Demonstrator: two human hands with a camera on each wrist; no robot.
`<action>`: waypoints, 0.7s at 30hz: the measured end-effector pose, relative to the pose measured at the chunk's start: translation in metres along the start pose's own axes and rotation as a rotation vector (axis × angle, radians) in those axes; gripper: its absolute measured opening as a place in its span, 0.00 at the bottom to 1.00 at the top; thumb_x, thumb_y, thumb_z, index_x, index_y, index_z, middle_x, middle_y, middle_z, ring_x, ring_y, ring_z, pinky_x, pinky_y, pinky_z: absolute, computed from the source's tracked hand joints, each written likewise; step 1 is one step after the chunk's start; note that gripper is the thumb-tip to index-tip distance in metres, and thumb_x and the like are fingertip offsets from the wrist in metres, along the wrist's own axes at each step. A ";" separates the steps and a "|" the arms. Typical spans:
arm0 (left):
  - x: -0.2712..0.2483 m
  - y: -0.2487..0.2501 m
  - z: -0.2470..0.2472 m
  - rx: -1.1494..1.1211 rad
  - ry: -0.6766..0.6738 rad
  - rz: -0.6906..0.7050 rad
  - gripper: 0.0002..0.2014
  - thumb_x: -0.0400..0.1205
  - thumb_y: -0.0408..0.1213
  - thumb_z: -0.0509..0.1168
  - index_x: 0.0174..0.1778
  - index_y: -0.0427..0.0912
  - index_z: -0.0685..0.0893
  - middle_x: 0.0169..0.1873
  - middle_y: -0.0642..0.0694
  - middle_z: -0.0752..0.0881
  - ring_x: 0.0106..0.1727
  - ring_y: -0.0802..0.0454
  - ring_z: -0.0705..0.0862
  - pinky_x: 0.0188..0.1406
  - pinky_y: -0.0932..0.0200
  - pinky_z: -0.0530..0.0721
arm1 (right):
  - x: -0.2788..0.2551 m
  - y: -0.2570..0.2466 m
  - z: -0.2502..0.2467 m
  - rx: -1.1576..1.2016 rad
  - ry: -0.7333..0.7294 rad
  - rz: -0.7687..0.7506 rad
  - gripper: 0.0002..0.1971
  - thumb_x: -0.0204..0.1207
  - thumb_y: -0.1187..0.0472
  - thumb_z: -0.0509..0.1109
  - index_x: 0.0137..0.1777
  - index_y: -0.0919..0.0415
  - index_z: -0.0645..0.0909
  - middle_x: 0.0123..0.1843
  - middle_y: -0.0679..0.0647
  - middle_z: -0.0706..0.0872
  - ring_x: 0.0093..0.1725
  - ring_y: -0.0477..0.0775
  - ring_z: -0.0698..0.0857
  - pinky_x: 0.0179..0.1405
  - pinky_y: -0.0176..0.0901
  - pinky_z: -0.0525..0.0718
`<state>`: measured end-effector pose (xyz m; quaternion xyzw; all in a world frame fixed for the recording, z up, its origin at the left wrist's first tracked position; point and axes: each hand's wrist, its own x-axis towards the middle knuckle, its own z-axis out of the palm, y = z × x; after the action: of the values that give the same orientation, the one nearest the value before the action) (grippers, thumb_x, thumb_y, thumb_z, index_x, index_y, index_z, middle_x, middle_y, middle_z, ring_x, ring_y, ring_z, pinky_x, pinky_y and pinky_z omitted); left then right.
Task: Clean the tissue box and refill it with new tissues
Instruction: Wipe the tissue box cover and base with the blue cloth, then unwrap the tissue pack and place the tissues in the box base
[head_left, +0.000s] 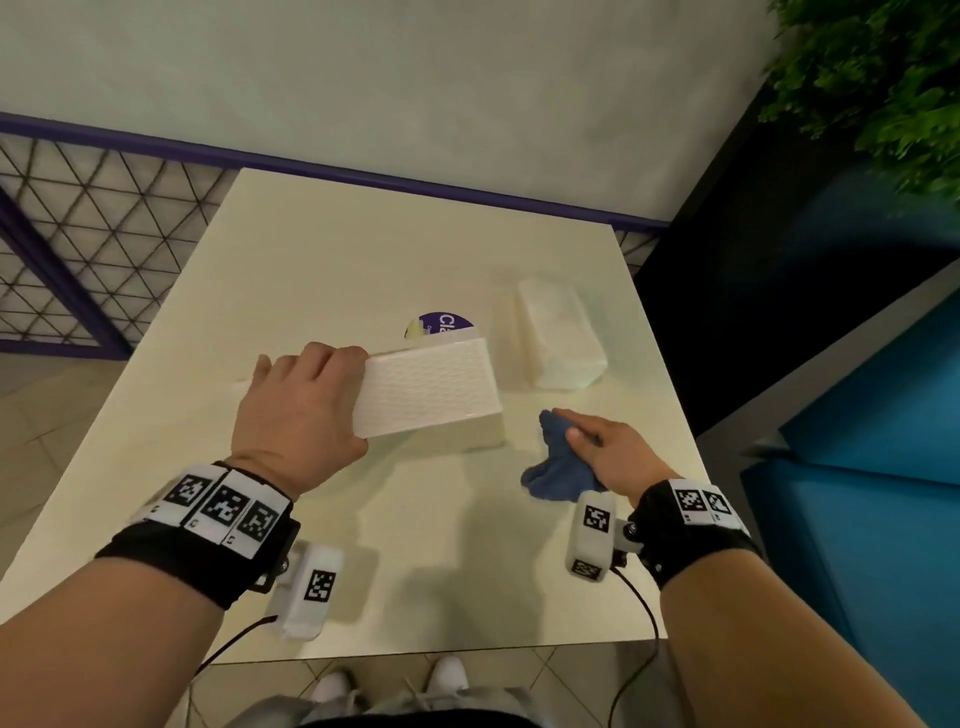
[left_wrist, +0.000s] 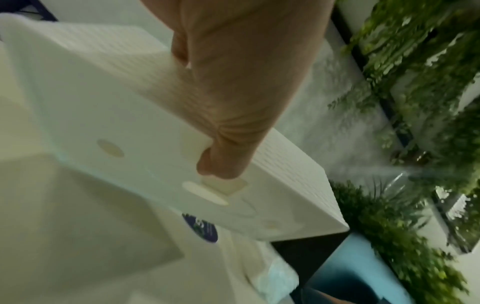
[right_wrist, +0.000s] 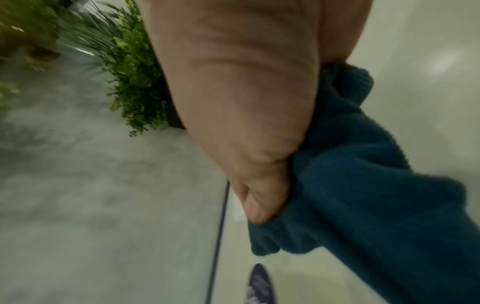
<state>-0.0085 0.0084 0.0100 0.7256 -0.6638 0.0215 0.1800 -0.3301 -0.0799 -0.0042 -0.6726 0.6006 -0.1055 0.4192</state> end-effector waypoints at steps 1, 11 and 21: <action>-0.002 0.000 0.008 0.026 0.018 0.020 0.38 0.54 0.39 0.79 0.62 0.46 0.77 0.49 0.43 0.82 0.45 0.33 0.82 0.60 0.28 0.77 | -0.002 0.011 0.004 -0.090 -0.057 0.025 0.21 0.83 0.56 0.63 0.76 0.50 0.72 0.79 0.50 0.73 0.78 0.53 0.71 0.71 0.33 0.68; -0.013 0.003 0.055 0.059 0.064 0.220 0.39 0.53 0.32 0.79 0.63 0.45 0.76 0.53 0.42 0.83 0.59 0.39 0.73 0.76 0.26 0.44 | 0.006 -0.090 0.055 -0.202 0.250 -0.355 0.24 0.77 0.43 0.67 0.72 0.49 0.76 0.70 0.51 0.82 0.72 0.54 0.74 0.76 0.50 0.68; -0.023 -0.009 0.055 -0.238 0.348 -0.308 0.39 0.58 0.54 0.74 0.58 0.34 0.74 0.56 0.29 0.76 0.57 0.33 0.74 0.54 0.40 0.75 | 0.047 -0.155 0.086 -0.713 -0.235 -0.331 0.38 0.68 0.38 0.72 0.76 0.48 0.64 0.71 0.53 0.77 0.69 0.59 0.77 0.73 0.65 0.68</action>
<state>-0.0137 0.0146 -0.0502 0.7773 -0.5022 0.0402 0.3768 -0.1506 -0.0956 0.0318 -0.8708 0.4312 0.1208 0.2029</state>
